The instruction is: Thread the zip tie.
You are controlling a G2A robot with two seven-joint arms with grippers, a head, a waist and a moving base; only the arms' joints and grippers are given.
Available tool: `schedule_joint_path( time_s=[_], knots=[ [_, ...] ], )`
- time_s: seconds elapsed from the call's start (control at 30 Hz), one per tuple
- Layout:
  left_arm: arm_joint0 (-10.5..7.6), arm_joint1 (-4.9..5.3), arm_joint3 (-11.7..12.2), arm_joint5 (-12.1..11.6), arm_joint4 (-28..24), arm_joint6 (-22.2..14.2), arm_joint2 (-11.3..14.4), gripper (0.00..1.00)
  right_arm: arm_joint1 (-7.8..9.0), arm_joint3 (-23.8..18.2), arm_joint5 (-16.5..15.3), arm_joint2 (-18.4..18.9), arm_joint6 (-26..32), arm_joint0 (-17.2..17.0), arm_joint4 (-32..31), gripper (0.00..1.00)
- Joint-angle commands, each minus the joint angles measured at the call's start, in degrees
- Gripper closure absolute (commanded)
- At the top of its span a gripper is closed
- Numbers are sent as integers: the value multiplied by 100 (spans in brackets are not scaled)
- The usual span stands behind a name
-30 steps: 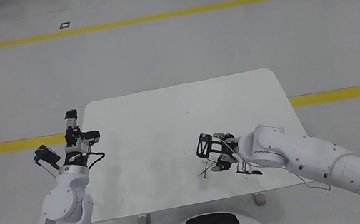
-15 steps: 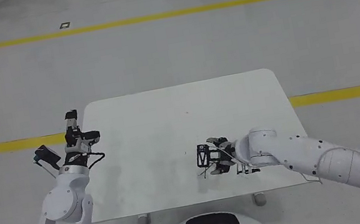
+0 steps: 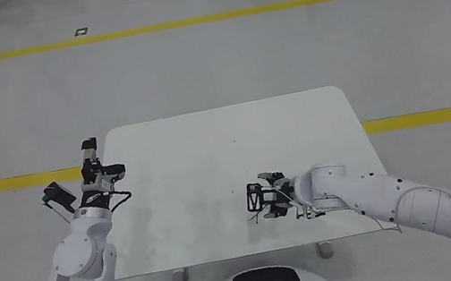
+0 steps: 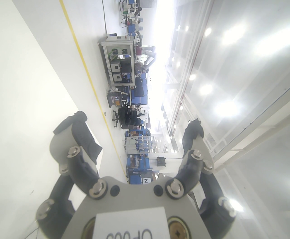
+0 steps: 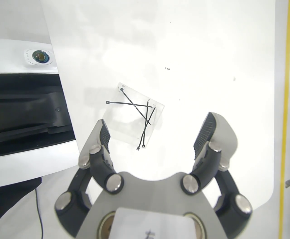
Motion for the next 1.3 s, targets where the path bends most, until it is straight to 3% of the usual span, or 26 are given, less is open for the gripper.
schedule_joint_path(
  time_s=[0.0,0.17,0.63,0.93,1.27],
  knots=[
    [0,0,0,0,0,0,0,0,0,0,0,0,0,0,0,0],
    [0,0,0,0,0,0,0,0,-20,81,0,0,-306,-118,-212,0],
    [0,0,0,0,0,0,0,0,-81,180,0,49,-414,-249,-340,0],
    [0,0,0,0,0,0,0,0,-81,180,0,49,-414,-249,-340,0],
    [0,0,0,0,0,0,0,0,-124,117,0,0,-234,-348,-791,0]
  ],
)
